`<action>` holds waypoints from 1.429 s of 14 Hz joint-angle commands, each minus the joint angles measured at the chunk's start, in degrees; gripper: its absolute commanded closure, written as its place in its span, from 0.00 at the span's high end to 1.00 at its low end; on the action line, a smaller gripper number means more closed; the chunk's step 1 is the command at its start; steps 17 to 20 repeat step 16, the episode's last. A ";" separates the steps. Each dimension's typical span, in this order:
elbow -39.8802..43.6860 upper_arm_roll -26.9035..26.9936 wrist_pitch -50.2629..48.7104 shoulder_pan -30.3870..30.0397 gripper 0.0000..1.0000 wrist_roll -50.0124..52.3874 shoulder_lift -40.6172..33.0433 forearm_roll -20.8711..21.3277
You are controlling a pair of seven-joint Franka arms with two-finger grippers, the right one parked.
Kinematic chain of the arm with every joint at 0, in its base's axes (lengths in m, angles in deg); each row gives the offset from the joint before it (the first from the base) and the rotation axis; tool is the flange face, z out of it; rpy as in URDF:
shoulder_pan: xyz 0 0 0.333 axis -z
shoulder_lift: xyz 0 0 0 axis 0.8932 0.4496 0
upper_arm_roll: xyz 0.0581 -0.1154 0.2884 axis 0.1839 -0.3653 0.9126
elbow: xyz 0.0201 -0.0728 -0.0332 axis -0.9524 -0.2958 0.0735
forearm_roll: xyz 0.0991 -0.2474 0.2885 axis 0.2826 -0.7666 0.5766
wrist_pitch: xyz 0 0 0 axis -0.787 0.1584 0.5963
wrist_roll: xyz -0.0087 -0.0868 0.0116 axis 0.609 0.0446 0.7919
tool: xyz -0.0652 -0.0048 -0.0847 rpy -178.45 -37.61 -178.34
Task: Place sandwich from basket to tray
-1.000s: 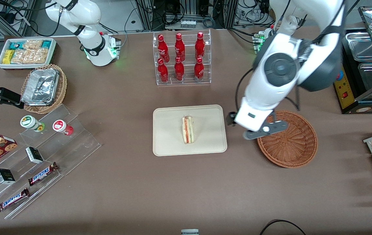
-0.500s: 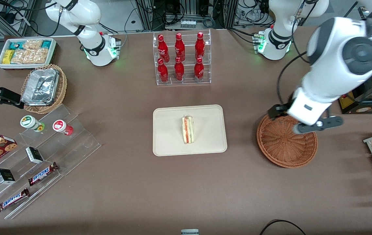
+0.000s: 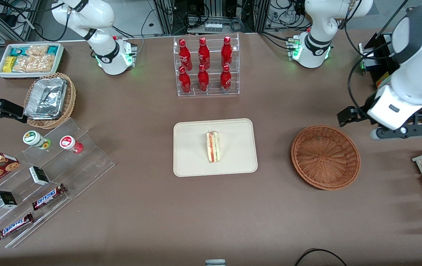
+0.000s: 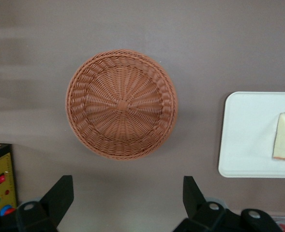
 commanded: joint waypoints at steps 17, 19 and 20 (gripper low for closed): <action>-4.91 3.71 -2.34 -2.43 1.00 -14.79 -6.47 0.45; -4.91 3.71 -2.34 -2.43 1.00 -14.79 -6.47 0.45; -4.91 3.71 -2.34 -2.43 1.00 -14.79 -6.47 0.45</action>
